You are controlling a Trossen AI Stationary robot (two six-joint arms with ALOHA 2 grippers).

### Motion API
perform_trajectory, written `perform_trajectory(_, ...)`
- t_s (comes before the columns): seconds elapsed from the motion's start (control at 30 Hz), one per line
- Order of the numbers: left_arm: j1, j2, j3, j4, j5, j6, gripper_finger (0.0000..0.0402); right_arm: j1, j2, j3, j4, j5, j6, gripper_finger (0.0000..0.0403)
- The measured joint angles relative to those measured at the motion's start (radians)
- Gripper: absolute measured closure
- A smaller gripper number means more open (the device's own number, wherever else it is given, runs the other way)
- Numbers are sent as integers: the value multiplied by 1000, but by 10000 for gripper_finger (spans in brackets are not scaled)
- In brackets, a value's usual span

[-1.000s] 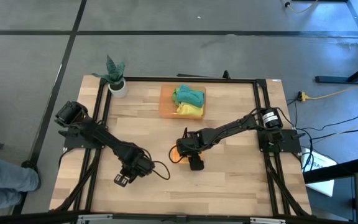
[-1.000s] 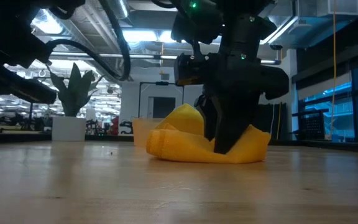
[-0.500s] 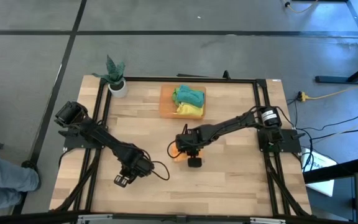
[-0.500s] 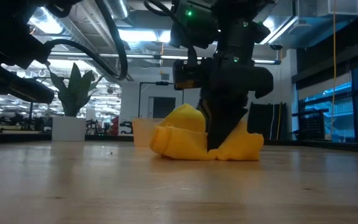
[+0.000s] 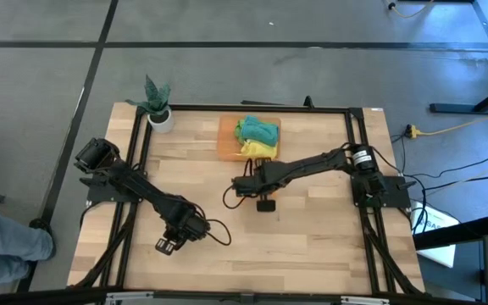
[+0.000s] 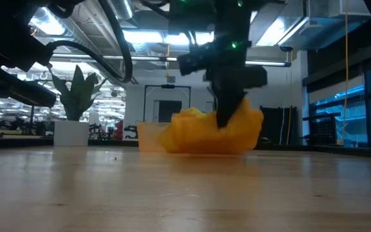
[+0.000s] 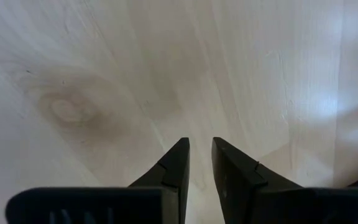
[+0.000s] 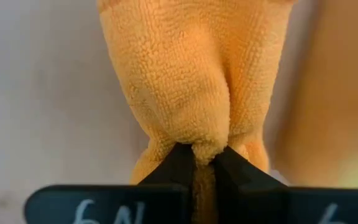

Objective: Roll microfiber towels into tight, uniform cylinder then place into a basket
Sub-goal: Put the rolled orange microfiber cloth into the orange bin

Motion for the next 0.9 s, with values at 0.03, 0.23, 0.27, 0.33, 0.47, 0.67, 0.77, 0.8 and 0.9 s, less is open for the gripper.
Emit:
perform_trajectory(0.03, 0, 0, 0, 0, 0, 0, 341, -5, 0, 25, -33, 20, -2, 378)
perform_trajectory(0.23, 0, 0, 0, 0, -33, 9, 341, -32, -1, 194, -167, 122, -48, 378)
perform_trajectory(0.27, 0, 0, 0, 0, -45, 10, 341, -38, -1, 223, -184, 142, -58, 378)
perform_trajectory(0.33, 1, 0, 0, 0, -57, 10, 341, -53, -2, 280, -232, 190, -78, 378)
perform_trajectory(0.47, 2, 0, 0, 1, -77, 10, 341, -96, -5, 369, -288, 286, -124, 378)
perform_trajectory(0.67, 2, 0, 0, 16, -78, 9, 341, -191, -6, 371, -248, 295, -207, 378)
perform_trajectory(0.77, 2, 0, 0, 19, -78, 6, 341, -231, -6, 327, -220, 232, -207, 378)
perform_trajectory(0.8, 2, 0, 0, 19, -78, 5, 341, -241, -6, 309, -205, 188, -210, 378)
perform_trajectory(0.9, 2, 0, 0, 19, -78, 8, 341, -259, -6, 232, -124, 115, -260, 378)
